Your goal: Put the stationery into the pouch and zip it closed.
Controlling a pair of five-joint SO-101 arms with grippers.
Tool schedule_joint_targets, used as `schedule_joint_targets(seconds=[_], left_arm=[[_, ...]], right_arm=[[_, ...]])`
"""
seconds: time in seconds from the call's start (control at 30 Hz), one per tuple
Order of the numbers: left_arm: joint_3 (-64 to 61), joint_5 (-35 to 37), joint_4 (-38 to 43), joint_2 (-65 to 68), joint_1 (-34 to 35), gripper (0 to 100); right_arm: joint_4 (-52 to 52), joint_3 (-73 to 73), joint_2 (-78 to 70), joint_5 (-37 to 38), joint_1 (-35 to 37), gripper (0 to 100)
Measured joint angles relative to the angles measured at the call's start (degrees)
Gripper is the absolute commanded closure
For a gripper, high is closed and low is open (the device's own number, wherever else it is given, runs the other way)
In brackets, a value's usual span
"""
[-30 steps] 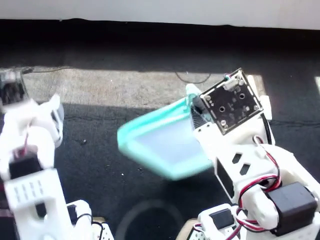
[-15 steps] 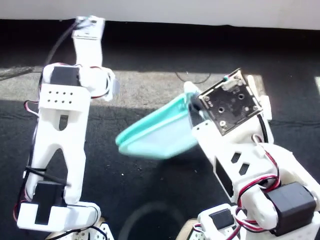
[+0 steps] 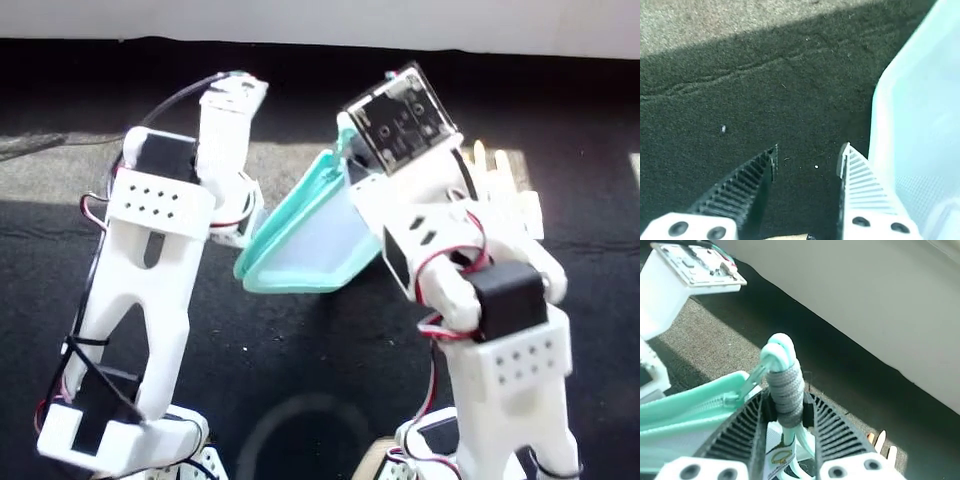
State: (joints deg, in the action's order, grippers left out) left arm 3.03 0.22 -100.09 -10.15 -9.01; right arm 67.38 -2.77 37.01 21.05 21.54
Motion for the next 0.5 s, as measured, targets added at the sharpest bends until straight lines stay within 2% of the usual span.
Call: schedule_joint_targets(seconds=[0.23,0.33,0.5], left_arm=[[-5.3,0.0,-0.3,-12.4,-5.6,79],[-7.2,0.0,-0.4,-16.2,-5.4,79],[-8.2,0.0,-0.4,-19.3,-3.3,79]], right_arm=[[-0.8,-0.1,-2.5,-12.6,0.0,99.3],[3.5,-0.1,-2.4,-16.6,0.0,99.3],[15.4,-0.4,-2.2,-17.7,0.0,99.3]])
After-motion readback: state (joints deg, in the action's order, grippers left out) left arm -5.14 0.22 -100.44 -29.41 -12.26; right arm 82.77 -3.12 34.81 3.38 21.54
